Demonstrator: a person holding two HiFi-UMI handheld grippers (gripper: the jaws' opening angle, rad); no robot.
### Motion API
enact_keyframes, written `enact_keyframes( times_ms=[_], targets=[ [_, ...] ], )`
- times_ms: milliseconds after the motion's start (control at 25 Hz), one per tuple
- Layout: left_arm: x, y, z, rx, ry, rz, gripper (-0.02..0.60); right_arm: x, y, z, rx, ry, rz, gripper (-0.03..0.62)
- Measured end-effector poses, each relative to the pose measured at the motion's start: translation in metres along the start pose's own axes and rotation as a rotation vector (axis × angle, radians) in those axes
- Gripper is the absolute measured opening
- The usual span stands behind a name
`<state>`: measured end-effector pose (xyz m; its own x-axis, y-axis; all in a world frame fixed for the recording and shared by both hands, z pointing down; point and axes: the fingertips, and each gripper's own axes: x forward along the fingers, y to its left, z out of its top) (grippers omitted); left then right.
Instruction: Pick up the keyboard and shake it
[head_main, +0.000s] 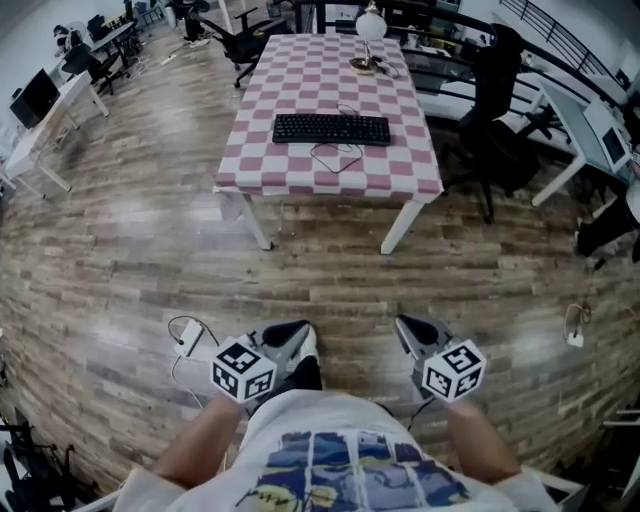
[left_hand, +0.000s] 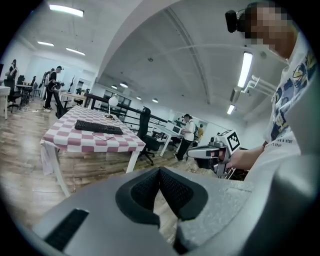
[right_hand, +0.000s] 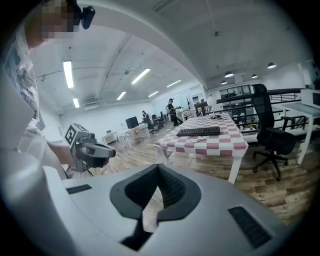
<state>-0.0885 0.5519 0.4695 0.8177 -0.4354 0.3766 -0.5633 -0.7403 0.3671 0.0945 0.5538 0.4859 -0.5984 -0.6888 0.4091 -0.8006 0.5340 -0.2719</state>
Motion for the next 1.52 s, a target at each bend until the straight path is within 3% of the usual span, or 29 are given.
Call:
enact_keyframes(
  times_ms=[360,800,1000,1200,1520],
  targets=[
    [0.037,0.128,0.094,0.058,-0.023,-0.079,0.002,0.115,-0.040,0.082,-0.004,-0.004,-0.046,0.002],
    [0.072,0.215,0.127,-0.003,-0.050,-0.036,0.026,0.202,-0.086,0.135,-0.048,0.025,-0.030,0.043],
    [0.109,0.256,0.148,-0.017,-0.038,0.024,0.041,0.240,-0.141,0.155,-0.052,0.039,0.005,0.057],
    [0.158,0.302,0.184,-0.039,-0.025,0.104,0.052,0.283,-0.223,0.187,-0.039,0.066,0.036,0.064],
    [0.232,0.376,0.229,-0.123,0.034,0.210,0.083,0.342,-0.356,0.215,0.060,0.149,0.110,0.094]
  ],
)
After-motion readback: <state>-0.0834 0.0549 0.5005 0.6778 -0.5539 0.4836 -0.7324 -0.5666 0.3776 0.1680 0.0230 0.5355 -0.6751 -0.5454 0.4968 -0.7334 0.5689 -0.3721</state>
